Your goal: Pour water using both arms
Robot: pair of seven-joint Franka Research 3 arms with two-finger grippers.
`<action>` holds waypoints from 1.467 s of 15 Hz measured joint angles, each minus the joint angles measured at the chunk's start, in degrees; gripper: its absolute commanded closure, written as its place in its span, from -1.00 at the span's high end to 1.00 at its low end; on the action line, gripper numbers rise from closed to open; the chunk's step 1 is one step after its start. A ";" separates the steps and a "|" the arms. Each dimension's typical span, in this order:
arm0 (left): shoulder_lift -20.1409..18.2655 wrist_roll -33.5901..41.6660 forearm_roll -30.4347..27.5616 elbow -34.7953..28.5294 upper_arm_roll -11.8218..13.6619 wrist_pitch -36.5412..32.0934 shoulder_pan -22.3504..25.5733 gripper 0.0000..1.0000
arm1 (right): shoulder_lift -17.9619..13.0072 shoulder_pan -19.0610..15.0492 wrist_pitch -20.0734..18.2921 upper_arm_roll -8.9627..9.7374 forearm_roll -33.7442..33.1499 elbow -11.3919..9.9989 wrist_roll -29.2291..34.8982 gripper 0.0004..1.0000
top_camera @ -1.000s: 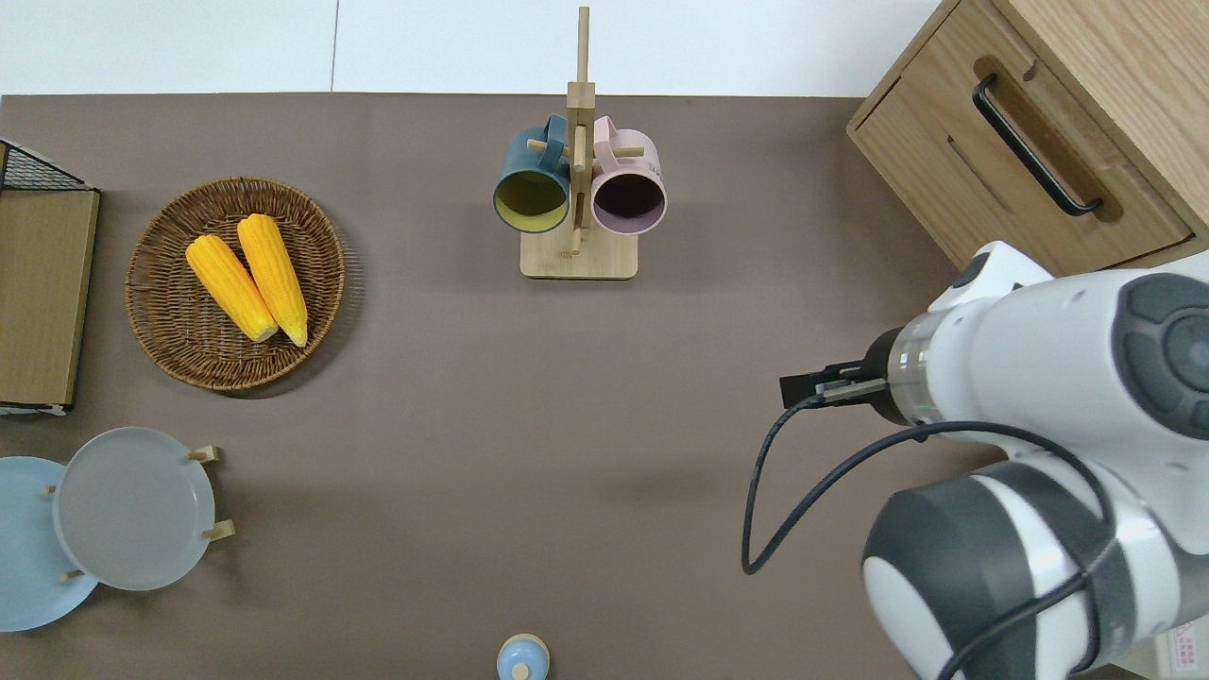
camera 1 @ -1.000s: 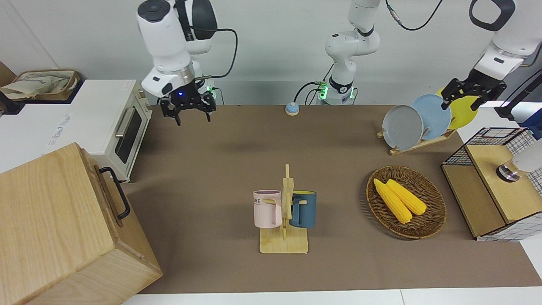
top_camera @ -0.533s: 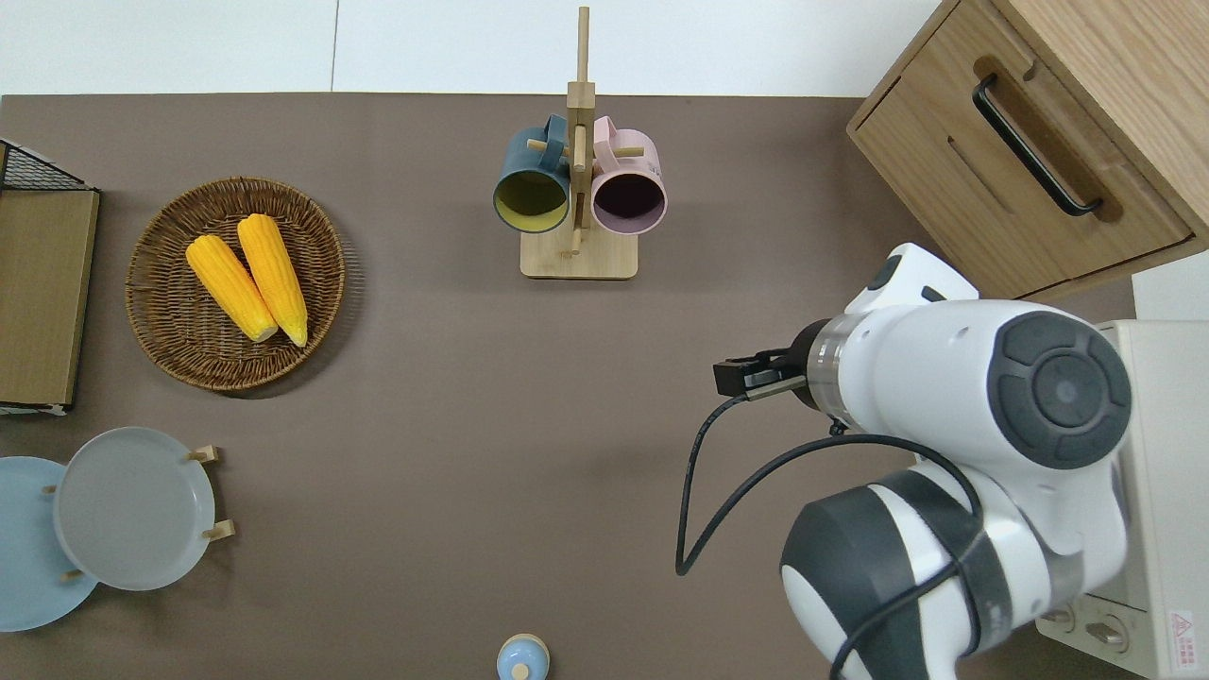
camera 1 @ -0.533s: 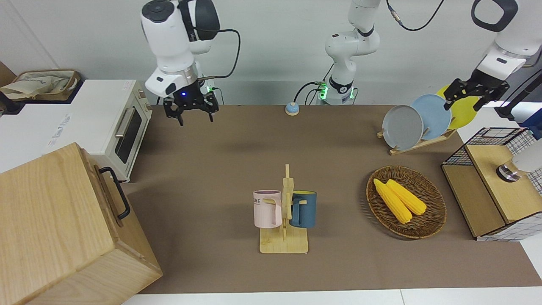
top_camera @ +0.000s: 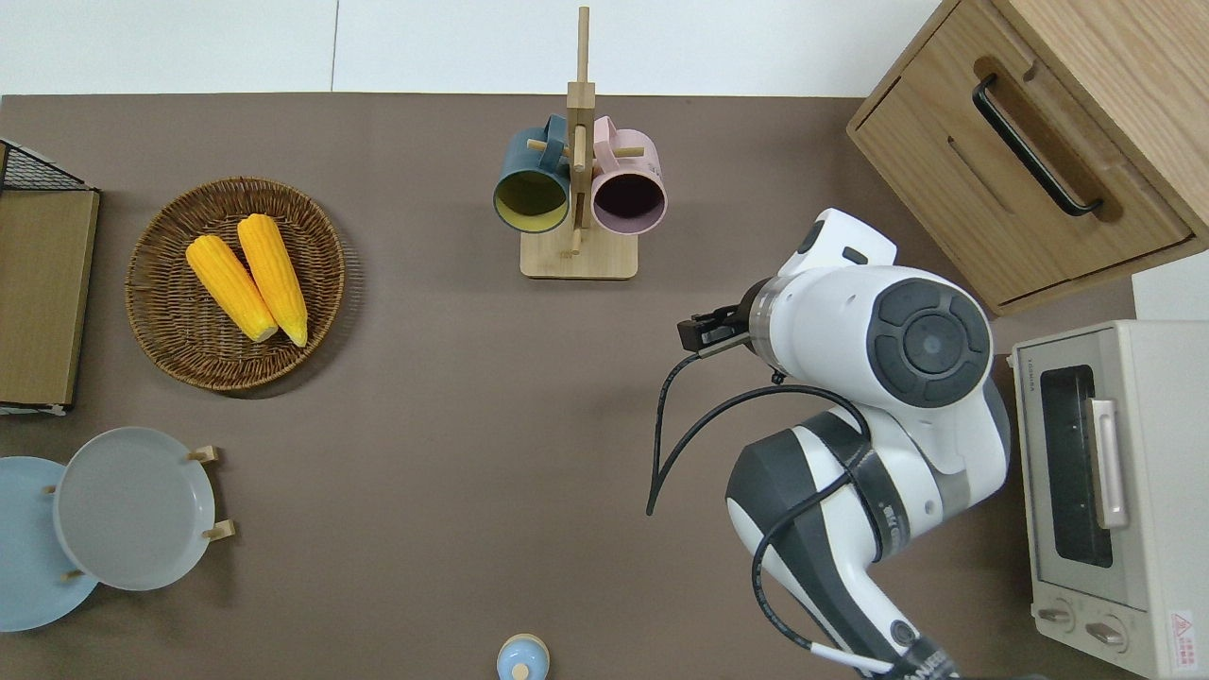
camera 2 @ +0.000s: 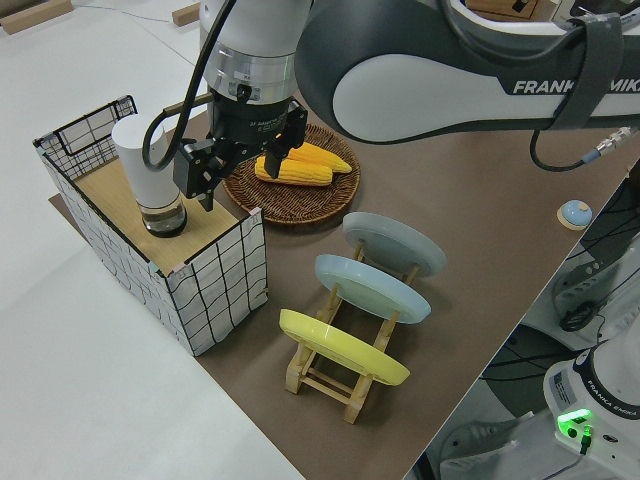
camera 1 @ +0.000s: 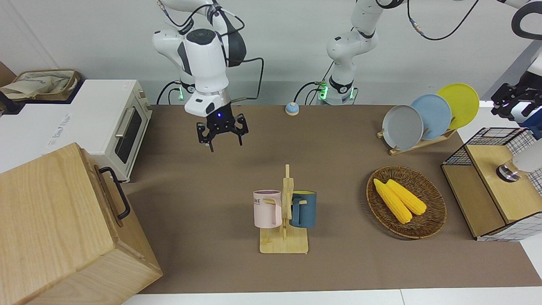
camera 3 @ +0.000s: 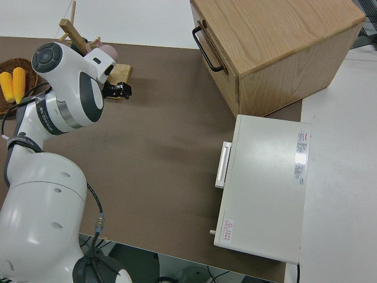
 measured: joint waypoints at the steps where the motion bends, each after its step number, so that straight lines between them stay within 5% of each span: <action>1: 0.12 0.04 -1.21 -0.01 0.01 1.66 0.28 0.97 | 1.21 0.25 0.67 0.01 -1.20 1.07 0.17 0.94; 4: 0.92 1.52 -7.75 -1.29 -0.01 8.50 1.42 0.98 | 3.59 0.87 1.93 0.17 -2.35 3.20 0.52 0.94; 7: 1.85 2.73 -12.69 -4.86 -0.31 17.15 1.85 0.98 | 6.39 1.95 2.29 0.21 -6.55 7.68 1.28 0.92; 12: 2.43 2.98 -19.84 -11.75 -3.59 32.00 1.80 0.98 | 11.18 2.73 3.38 0.20 -10.98 12.69 1.34 0.86; 19: 3.62 3.95 -22.94 -13.30 -4.72 35.45 1.80 0.98 | 17.18 3.39 4.52 0.19 -15.54 19.50 1.34 0.76; 22: 3.69 6.05 -25.89 -13.41 -4.71 35.63 1.81 0.98 | 18.90 4.41 4.52 -0.11 -15.56 22.22 1.34 0.54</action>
